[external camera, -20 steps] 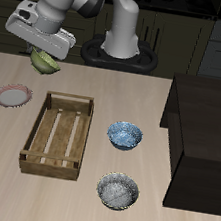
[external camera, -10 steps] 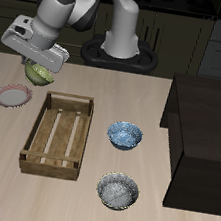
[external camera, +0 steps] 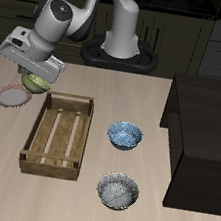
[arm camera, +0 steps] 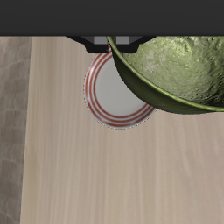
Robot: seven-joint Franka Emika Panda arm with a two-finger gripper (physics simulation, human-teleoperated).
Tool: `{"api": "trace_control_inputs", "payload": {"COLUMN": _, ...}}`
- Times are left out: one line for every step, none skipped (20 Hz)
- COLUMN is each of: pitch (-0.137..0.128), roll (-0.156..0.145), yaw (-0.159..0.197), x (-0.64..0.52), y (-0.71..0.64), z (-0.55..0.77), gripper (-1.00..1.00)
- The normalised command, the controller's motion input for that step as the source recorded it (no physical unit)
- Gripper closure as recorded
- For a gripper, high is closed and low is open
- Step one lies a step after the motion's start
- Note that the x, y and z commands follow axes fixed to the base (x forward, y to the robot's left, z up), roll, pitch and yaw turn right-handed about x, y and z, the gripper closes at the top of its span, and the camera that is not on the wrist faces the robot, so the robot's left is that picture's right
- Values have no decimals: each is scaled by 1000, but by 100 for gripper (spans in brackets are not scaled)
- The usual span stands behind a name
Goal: Place the green bowl on the plate
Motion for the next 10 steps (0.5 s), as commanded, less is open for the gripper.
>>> {"api": "trace_control_inputs", "payload": {"pitch": 32, "roll": 2, "yaw": -35, "x": 12, "y": -28, "z": -173, "gripper": 100}}
{"api": "trace_control_inputs", "payload": {"pitch": 15, "roll": -31, "yaw": -4, "x": -9, "y": -135, "z": -221, "gripper": 100}}
{"api": "trace_control_inputs", "payload": {"pitch": 53, "roll": -109, "yaw": 4, "x": -98, "y": -362, "z": -514, "gripper": 100}}
{"api": "trace_control_inputs", "payload": {"pitch": 43, "roll": -6, "yaw": -26, "x": -69, "y": -127, "z": -246, "gripper": 100}}
{"api": "trace_control_inputs", "payload": {"pitch": 19, "roll": -58, "yaw": -5, "x": -91, "y": -194, "z": -251, "gripper": 100}}
{"api": "trace_control_inputs", "payload": {"pitch": 18, "roll": -59, "yaw": 0, "x": -85, "y": -129, "z": -241, "gripper": 100}}
{"api": "trace_control_inputs", "payload": {"pitch": 47, "roll": -10, "yaw": -13, "x": -42, "y": -161, "z": -311, "gripper": 100}}
{"api": "trace_control_inputs", "payload": {"pitch": 76, "roll": -104, "yaw": -51, "x": -188, "y": -569, "z": -524, "gripper": 100}}
{"api": "trace_control_inputs", "payload": {"pitch": 14, "roll": -51, "yaw": 4, "x": -66, "y": -151, "z": -124, "gripper": 100}}
{"api": "trace_control_inputs", "payload": {"pitch": 15, "roll": -44, "yaw": -56, "x": -154, "y": -255, "z": -107, "gripper": 100}}
